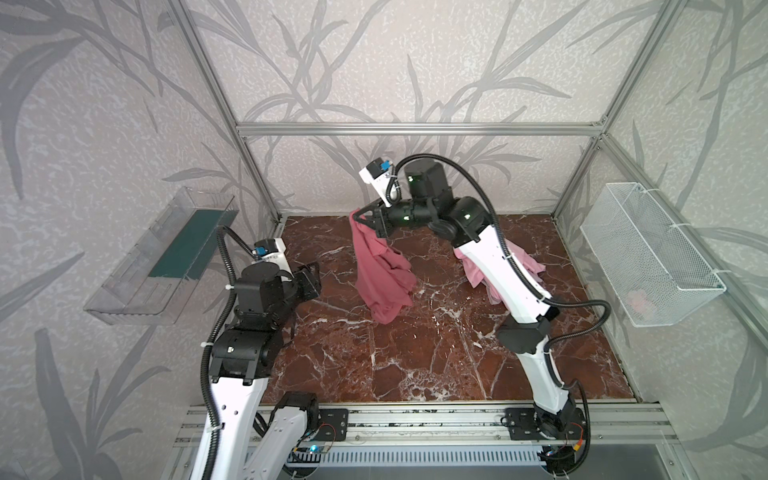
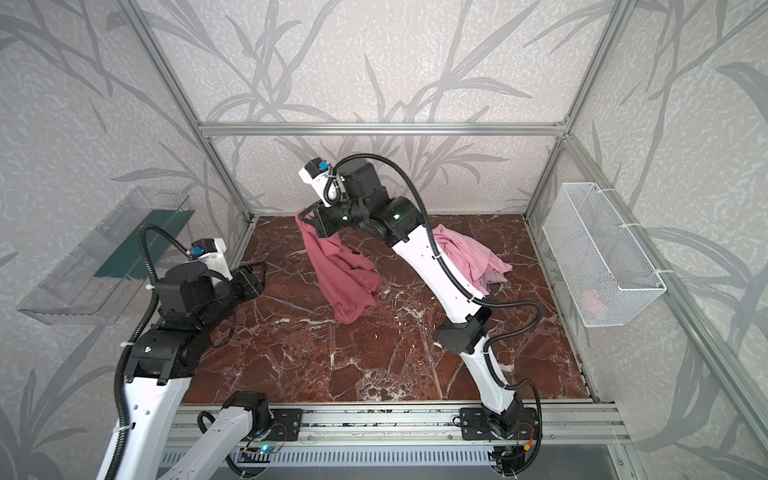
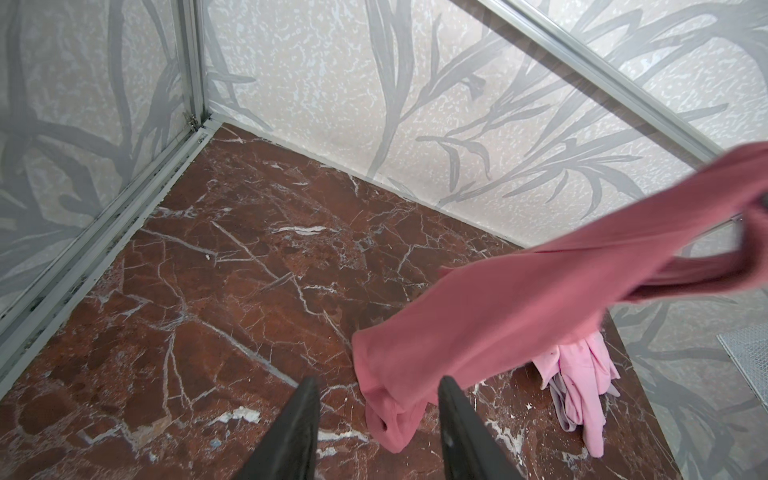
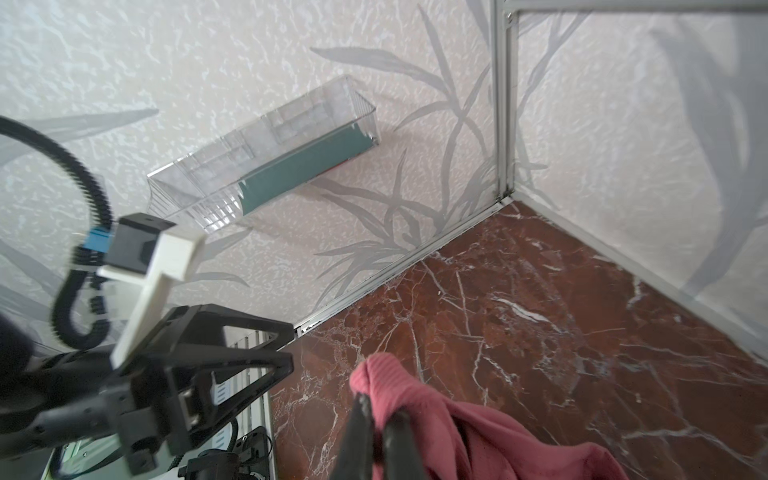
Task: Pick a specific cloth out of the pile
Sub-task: 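Carry the rose-pink cloth toward the left gripper and lower it onto the table, then release the cloth and withdraw the right gripper while the left gripper reaches toward it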
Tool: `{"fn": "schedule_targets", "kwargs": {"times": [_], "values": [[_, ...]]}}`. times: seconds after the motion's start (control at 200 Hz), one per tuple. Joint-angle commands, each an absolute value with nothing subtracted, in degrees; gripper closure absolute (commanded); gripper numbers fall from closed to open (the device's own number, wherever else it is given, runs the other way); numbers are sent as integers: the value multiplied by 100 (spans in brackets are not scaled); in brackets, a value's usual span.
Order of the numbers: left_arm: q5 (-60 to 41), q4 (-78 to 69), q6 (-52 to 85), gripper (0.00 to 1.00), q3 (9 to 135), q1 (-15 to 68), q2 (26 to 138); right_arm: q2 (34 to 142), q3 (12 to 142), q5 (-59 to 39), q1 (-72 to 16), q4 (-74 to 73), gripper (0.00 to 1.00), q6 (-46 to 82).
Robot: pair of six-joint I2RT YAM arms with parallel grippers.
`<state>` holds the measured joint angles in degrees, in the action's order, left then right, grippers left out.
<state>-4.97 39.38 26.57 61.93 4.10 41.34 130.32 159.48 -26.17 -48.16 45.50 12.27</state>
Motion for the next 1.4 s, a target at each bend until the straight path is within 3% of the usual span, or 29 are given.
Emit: {"fn": "schedule_targets", "kwargs": {"times": [0.0, 0.335, 0.38, 0.445, 0.545, 0.7, 1.0, 1.23, 1.395], "values": [[-305, 4460, 2591, 55, 6433, 433, 3885, 13556, 16106, -2944, -4984, 3903, 100, 1636], [-109, 4897, 2500, 51, 6401, 422, 3515, 14877, 15907, -3331, -5423, 2769, 100, 2346], [-144, 4879, 2503, 51, 6383, 429, 3524, 14972, 15925, -3331, -5461, 2751, 96, 2336], [-165, 4830, 2502, 51, 6357, 430, 3549, 15059, 15887, -3282, -5508, 2791, 82, 2298], [-201, 4756, 2511, 49, 6313, 422, 3588, 14998, 15720, -3199, -5506, 2903, 67, 2149], [-303, 4647, 2414, 46, 6319, 423, 3673, 14417, 14861, -2700, -5499, 2867, 44, 1783], [-878, 4329, 2263, 46, 6311, 431, 4171, 12422, 11393, -2073, -5385, 1219, 31, 1584], [-1402, 3689, 2480, 47, 5663, 516, 4428, 11396, 9829, -2089, -5057, 809, 29, 1695], [-1156, 3196, 2535, 48, 5155, 1168, 4685, 10333, 8332, -1854, -4737, 429, 29, 1805]]}}
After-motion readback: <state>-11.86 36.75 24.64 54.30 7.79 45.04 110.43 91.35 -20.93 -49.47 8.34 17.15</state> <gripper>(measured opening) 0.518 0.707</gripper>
